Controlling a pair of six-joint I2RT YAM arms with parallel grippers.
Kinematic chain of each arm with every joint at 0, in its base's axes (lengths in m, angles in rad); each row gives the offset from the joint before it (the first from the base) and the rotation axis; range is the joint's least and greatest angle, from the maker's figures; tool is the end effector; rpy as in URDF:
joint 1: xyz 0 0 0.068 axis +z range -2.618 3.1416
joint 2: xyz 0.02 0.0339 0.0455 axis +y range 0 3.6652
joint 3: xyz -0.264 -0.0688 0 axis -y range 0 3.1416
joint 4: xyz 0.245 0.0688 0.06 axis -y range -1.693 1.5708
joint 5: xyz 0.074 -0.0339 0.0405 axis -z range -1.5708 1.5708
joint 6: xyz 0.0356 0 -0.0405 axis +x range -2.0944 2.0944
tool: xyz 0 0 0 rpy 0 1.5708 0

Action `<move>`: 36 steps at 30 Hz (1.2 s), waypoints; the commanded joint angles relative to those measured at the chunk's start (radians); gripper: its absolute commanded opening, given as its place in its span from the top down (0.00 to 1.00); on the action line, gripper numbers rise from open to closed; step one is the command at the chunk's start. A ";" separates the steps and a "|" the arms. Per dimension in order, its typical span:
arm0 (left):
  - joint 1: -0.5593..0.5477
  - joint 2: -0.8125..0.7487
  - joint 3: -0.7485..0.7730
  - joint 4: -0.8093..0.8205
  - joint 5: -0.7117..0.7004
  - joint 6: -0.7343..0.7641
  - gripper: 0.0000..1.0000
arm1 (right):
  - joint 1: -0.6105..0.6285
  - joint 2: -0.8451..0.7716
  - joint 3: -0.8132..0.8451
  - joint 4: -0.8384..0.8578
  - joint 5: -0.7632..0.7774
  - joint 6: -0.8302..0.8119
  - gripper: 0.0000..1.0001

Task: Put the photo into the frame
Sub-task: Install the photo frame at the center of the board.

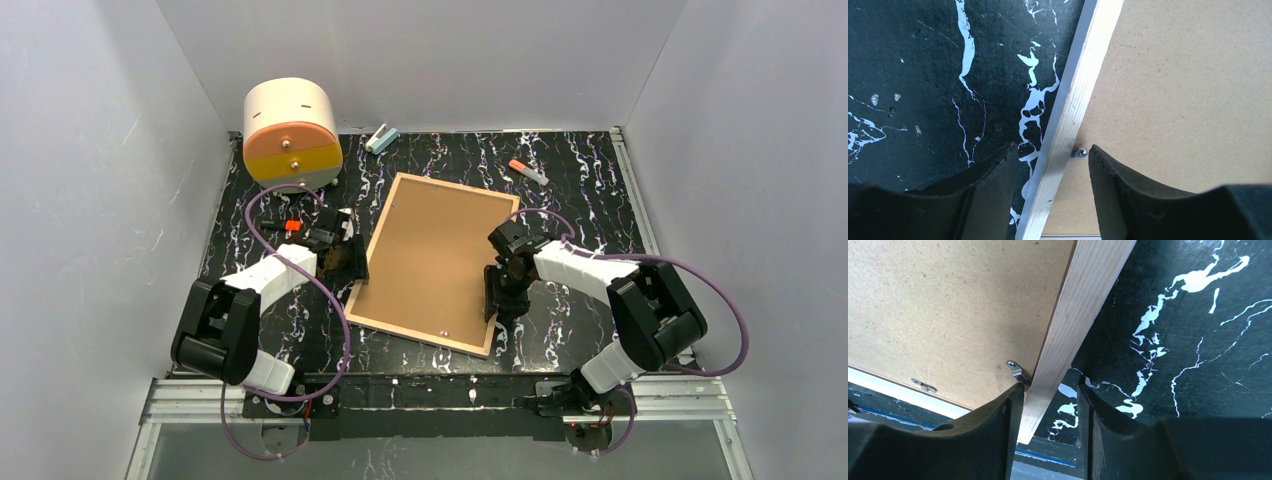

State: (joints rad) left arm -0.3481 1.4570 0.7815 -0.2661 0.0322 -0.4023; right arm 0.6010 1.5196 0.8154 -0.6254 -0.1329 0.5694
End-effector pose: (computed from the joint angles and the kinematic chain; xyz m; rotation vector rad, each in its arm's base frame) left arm 0.2658 -0.0977 0.1808 -0.0557 2.5459 -0.3418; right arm 0.2103 0.1499 0.1581 -0.0714 2.9910 0.3662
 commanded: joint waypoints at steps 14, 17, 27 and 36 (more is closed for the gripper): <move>0.003 -0.020 -0.005 -0.012 -0.018 0.006 0.54 | -0.001 0.054 0.033 0.033 0.086 0.048 0.83; 0.003 -0.020 -0.005 -0.016 -0.018 0.006 0.55 | 0.000 0.035 0.036 0.034 0.094 0.073 0.81; 0.007 -0.007 -0.003 -0.094 -0.120 0.004 0.64 | -0.016 0.037 0.048 -0.028 0.263 0.175 0.65; 0.033 0.016 0.005 -0.158 -0.198 0.043 0.69 | -0.079 0.041 0.067 -0.064 0.355 0.253 0.60</move>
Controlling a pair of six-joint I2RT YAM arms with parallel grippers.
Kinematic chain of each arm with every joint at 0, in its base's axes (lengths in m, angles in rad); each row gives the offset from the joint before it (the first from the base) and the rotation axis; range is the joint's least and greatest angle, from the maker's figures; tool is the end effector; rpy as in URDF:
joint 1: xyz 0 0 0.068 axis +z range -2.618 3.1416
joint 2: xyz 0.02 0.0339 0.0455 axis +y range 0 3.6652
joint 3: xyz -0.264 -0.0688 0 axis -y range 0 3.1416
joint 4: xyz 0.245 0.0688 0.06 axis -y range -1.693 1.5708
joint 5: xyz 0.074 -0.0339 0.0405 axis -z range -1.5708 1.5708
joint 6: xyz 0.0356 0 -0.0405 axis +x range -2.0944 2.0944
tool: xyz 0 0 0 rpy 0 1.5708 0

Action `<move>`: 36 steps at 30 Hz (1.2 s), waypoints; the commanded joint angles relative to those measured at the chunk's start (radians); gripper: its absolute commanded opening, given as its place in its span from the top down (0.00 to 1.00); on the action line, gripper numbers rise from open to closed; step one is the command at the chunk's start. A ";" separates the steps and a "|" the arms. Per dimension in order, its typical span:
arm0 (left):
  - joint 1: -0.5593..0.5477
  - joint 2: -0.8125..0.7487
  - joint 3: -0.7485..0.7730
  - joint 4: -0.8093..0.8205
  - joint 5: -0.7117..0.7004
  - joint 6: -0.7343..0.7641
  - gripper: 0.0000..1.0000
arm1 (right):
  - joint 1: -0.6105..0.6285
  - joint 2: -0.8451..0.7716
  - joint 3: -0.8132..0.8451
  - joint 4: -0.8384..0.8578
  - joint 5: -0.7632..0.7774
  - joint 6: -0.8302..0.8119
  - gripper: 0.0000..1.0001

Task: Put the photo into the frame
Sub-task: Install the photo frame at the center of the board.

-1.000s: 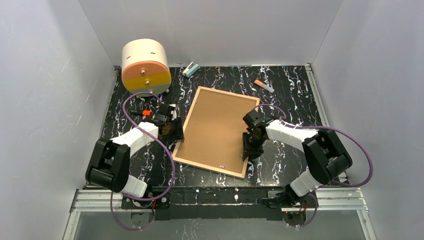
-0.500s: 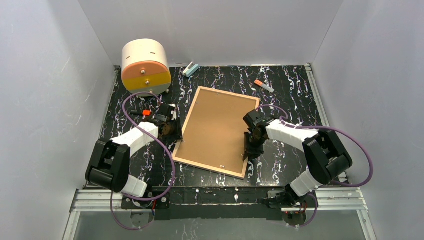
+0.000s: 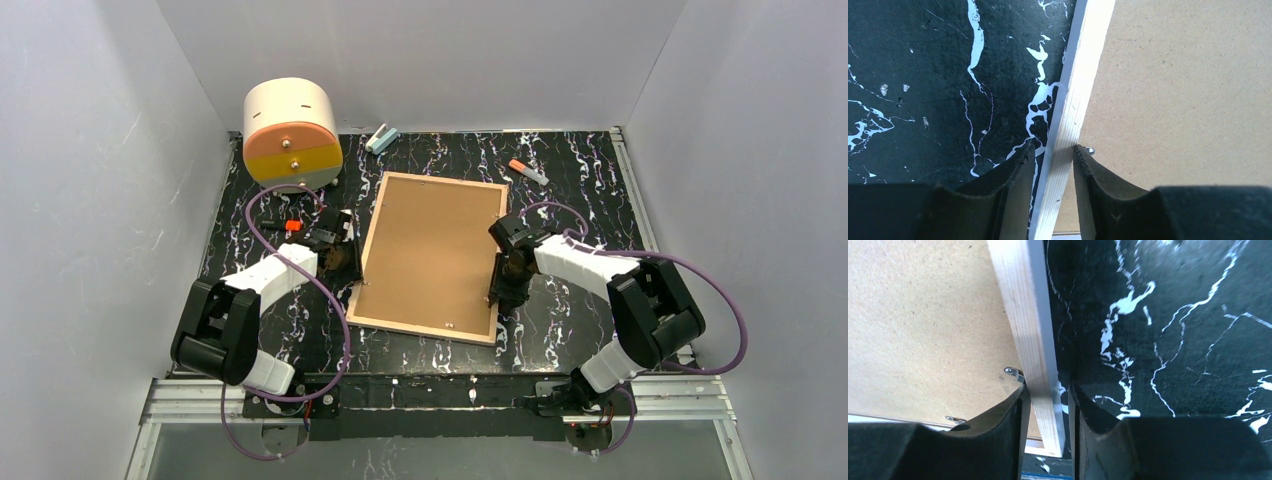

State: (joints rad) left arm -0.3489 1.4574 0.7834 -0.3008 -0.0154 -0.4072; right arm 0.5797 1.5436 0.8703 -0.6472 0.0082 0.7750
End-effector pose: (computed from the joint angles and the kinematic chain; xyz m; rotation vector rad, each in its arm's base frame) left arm 0.2638 -0.0954 0.1791 -0.0809 2.5675 -0.2728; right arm 0.2251 0.1471 0.1654 0.2875 2.9191 0.2219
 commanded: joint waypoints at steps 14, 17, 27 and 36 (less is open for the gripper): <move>0.040 -0.011 0.007 -0.084 -0.002 0.068 0.57 | -0.092 -0.169 0.037 0.109 0.104 -0.033 0.27; 0.039 -0.023 0.022 -0.086 0.013 0.061 0.49 | -0.092 -0.197 0.039 0.173 0.033 -0.074 0.25; 0.040 -0.124 0.062 -0.144 0.057 0.001 0.26 | -0.035 -0.121 0.044 0.306 -0.337 -0.278 0.42; 0.001 -0.276 0.001 -0.155 0.198 -0.061 0.28 | 0.082 0.009 0.057 0.278 -0.403 -0.355 0.55</move>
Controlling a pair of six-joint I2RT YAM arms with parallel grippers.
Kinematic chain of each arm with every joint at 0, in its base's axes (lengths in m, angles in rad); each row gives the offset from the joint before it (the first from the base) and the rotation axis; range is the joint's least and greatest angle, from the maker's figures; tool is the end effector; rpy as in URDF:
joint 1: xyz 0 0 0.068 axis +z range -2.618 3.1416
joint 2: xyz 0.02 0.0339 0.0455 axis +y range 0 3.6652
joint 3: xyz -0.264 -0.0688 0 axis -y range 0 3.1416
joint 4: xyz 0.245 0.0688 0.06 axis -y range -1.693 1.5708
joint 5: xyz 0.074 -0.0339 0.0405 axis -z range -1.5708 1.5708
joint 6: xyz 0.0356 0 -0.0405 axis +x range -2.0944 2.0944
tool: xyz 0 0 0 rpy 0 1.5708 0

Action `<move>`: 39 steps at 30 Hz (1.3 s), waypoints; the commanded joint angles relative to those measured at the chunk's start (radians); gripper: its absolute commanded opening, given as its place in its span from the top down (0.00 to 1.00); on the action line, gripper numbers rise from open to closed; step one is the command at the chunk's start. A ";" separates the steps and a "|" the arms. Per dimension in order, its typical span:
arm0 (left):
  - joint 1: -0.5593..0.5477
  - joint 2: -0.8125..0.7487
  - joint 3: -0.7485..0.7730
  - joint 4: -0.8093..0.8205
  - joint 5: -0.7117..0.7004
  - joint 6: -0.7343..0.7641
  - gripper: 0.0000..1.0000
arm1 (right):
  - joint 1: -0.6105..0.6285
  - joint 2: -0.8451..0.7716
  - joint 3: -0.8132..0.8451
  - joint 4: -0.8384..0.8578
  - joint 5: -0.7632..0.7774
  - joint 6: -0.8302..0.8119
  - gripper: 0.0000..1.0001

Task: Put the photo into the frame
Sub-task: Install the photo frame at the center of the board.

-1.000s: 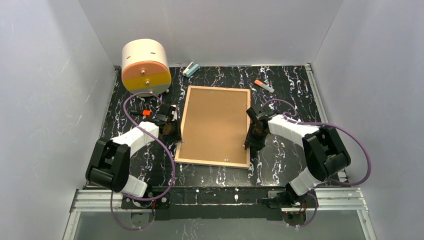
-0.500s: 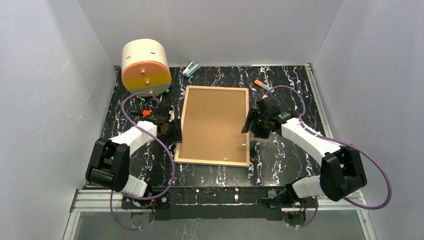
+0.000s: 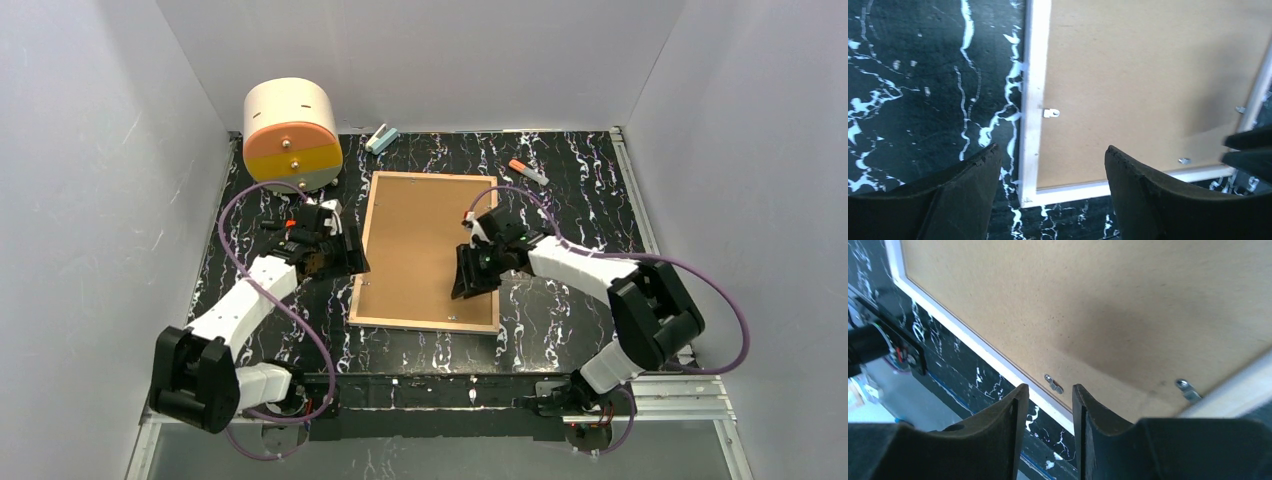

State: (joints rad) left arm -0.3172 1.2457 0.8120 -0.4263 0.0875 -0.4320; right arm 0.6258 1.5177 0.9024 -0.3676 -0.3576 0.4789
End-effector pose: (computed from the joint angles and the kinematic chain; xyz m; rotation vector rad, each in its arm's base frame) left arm 0.2410 -0.0824 0.2322 -0.1019 2.4739 -0.4371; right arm 0.2360 0.1860 0.1954 -0.3456 2.6826 0.8445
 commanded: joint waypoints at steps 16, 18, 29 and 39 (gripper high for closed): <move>-0.505 0.061 -0.061 0.040 0.053 -0.157 0.53 | 0.054 0.128 0.020 0.006 -0.093 -0.134 0.59; -0.550 0.085 -0.060 0.037 0.031 -0.165 0.54 | 0.054 0.131 0.018 0.010 -0.094 -0.136 0.60; -0.689 0.091 -0.111 0.005 -0.329 -0.231 0.62 | 0.069 0.124 -0.008 0.036 -0.123 -0.146 0.70; -0.689 0.066 -0.176 0.055 -0.390 -0.265 0.62 | 0.083 0.154 -0.027 0.033 -0.143 -0.141 0.69</move>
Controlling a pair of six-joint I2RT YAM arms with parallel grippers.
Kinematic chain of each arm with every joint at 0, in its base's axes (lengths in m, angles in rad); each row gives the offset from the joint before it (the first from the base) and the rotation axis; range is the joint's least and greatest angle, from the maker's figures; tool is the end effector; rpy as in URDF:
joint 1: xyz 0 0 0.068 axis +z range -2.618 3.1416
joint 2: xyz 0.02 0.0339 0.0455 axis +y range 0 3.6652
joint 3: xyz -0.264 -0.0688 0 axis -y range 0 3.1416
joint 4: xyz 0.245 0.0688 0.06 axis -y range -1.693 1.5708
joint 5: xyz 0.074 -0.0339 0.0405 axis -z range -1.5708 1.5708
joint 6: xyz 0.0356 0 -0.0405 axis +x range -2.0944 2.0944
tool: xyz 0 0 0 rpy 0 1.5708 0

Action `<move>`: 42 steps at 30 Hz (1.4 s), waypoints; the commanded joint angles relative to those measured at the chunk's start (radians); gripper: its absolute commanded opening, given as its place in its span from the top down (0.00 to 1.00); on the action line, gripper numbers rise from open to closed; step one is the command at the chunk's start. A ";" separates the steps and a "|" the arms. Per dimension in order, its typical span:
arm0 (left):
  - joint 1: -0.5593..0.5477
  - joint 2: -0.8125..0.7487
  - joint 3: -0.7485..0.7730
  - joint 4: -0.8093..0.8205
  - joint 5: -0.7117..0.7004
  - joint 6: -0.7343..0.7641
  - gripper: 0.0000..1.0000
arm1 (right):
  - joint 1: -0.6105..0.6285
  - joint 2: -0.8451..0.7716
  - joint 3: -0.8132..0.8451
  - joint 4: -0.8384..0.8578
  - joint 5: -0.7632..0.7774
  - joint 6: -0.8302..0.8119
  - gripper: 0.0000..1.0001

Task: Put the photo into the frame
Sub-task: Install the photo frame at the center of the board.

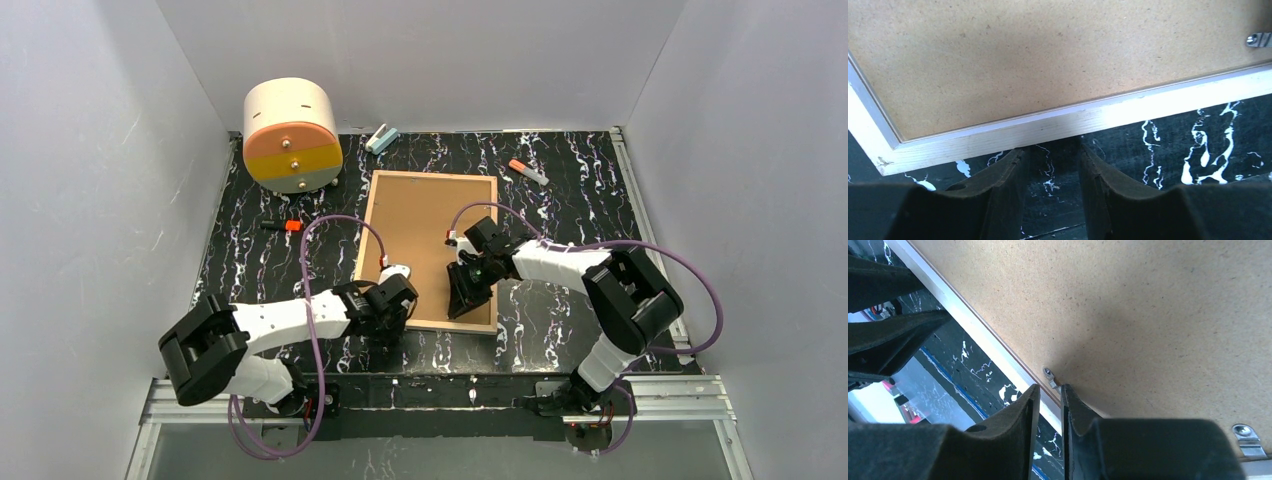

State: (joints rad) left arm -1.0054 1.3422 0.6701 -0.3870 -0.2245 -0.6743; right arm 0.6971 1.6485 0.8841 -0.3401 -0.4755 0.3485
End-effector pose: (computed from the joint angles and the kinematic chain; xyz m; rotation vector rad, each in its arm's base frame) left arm 0.1366 -0.2005 0.1703 0.3555 2.5964 -0.3130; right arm 0.2244 0.2092 0.1561 -0.6507 2.7569 0.9291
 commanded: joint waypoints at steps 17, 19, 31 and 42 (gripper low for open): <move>-0.001 -0.031 -0.055 0.061 -0.048 -0.003 0.62 | 0.048 0.030 -0.019 0.046 -0.088 -0.004 0.71; -0.001 -0.023 -0.049 0.064 -0.046 0.002 0.62 | 0.049 0.027 -0.013 0.040 -0.072 -0.004 0.71; -0.002 -0.046 -0.038 0.040 -0.066 0.013 0.62 | 0.049 0.015 0.013 0.064 0.027 0.013 0.69; -0.001 0.009 -0.005 0.069 -0.042 0.057 0.62 | 0.050 0.088 0.029 0.040 -0.103 -0.049 0.72</move>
State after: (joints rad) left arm -1.0061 1.3235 0.6365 -0.3405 -0.2436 -0.6529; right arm 0.7399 1.6886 0.8978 -0.2935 -0.5278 0.3508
